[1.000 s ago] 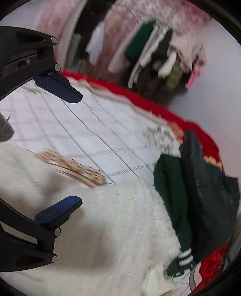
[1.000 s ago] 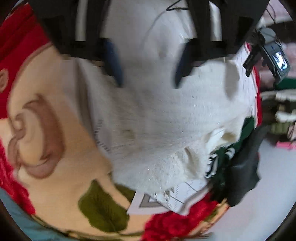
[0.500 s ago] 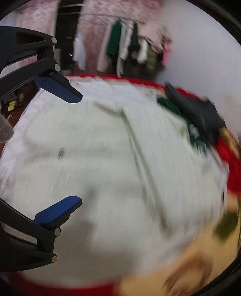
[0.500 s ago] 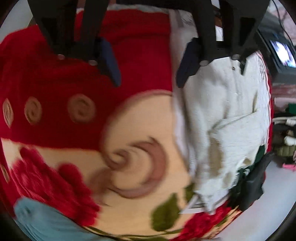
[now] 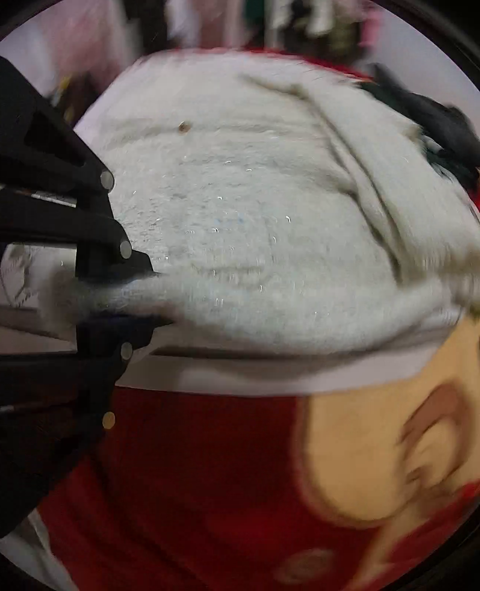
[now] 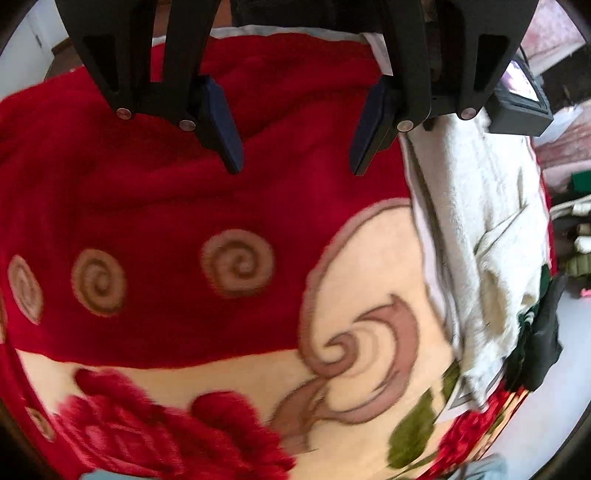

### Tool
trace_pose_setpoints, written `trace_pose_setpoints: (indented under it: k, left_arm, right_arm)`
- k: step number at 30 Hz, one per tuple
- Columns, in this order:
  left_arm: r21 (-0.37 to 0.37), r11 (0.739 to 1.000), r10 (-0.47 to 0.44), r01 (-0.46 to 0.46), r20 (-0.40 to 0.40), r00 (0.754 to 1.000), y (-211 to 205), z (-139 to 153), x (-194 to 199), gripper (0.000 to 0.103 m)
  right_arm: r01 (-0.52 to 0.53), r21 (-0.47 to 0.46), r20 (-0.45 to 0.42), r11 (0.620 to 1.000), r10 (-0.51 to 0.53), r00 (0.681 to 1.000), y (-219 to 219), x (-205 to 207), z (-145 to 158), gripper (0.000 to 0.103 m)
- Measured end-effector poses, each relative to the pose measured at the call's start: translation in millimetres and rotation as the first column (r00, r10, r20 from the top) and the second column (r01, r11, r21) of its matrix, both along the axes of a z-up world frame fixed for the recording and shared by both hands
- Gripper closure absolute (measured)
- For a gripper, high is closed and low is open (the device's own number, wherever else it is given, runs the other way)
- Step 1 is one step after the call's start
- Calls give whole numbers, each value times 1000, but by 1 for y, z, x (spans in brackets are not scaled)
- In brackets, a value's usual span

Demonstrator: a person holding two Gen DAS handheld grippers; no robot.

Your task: Fold large clothes

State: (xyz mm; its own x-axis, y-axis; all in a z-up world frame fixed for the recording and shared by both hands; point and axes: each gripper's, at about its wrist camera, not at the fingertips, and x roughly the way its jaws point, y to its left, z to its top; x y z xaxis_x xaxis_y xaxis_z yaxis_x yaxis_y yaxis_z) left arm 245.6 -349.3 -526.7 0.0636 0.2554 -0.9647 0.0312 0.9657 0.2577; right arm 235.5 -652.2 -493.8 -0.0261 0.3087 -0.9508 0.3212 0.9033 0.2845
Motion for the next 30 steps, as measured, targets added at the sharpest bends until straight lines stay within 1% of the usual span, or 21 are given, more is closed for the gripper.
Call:
trace_pose_setpoints:
  k: [2, 4, 6, 8, 11, 13, 14, 15, 18, 20, 21, 22, 23, 24, 26, 28, 30]
  left_arm:
    - [0, 1000, 6, -6, 51, 999, 14, 15, 0, 95]
    - [-5, 1000, 21, -21, 90, 996, 30, 31, -2, 95]
    - [17, 1000, 21, -23, 118, 993, 39, 43, -4, 96]
    - [18, 999, 37, -40, 130, 991, 50, 52, -7, 96]
    - [21, 998, 59, -62, 140, 988, 62, 60, -8, 96]
    - [6, 996, 85, -86, 138, 987, 68, 61, -9, 96]
    - [1, 995, 94, -95, 141, 986, 66, 61, -8, 96]
    - [-6, 995, 104, -104, 143, 984, 66, 61, -7, 96]
    - [-39, 991, 132, -128, 144, 981, 77, 62, -4, 96]
    - [-64, 988, 148, -140, 151, 977, 83, 65, -6, 96]
    - [-78, 986, 160, -149, 154, 975, 88, 66, -6, 96]
    - [-97, 983, 172, -158, 156, 973, 93, 68, -8, 96]
    - [-109, 980, 180, -164, 157, 971, 97, 71, -9, 96]
    - [-122, 978, 189, -171, 162, 968, 102, 74, -11, 96]
    - [-152, 971, 208, -182, 176, 962, 114, 83, -14, 96]
    - [-190, 961, 236, -199, 192, 953, 133, 95, -18, 96]
    - [-215, 952, 262, -218, 201, 944, 153, 104, -22, 96]
  right_arm:
    - [-17, 52, -3, 999, 17, 1000, 12, 10, -6, 41]
    - [-26, 144, -11, 989, 28, 1000, 27, 26, -15, 40]
    - [-40, 228, -1, 973, 41, 999, 45, 47, -24, 21]
    - [-52, 288, 32, 956, 45, 998, 65, 71, -29, 19]
    - [-72, 389, 78, 918, 46, 996, 98, 112, -35, 19]
    - [-80, 452, 108, 888, 35, 994, 121, 142, -42, 10]
    - [-83, 472, 117, 878, 31, 993, 130, 153, -46, 4]
    - [-85, 497, 127, 864, 25, 992, 143, 169, -53, 3]
    - [-85, 545, 88, 834, 43, 995, 176, 200, -76, 3]
    - [-77, 541, 33, 838, 70, 997, 198, 217, -94, 4]
    - [-76, 536, 26, 841, 74, 997, 206, 222, -98, 16]
    - [-81, 518, 24, 851, 80, 996, 216, 227, -101, 35]
    - [-88, 496, 15, 864, 92, 996, 224, 229, -100, 68]
    - [-100, 458, 14, 883, 105, 994, 232, 231, -96, 72]
    - [-124, 400, 53, 908, 113, 992, 246, 230, -77, 77]
    - [-157, 338, 94, 928, 133, 987, 262, 227, -46, 79]
    - [-168, 305, 111, 937, 140, 984, 279, 224, -15, 80]
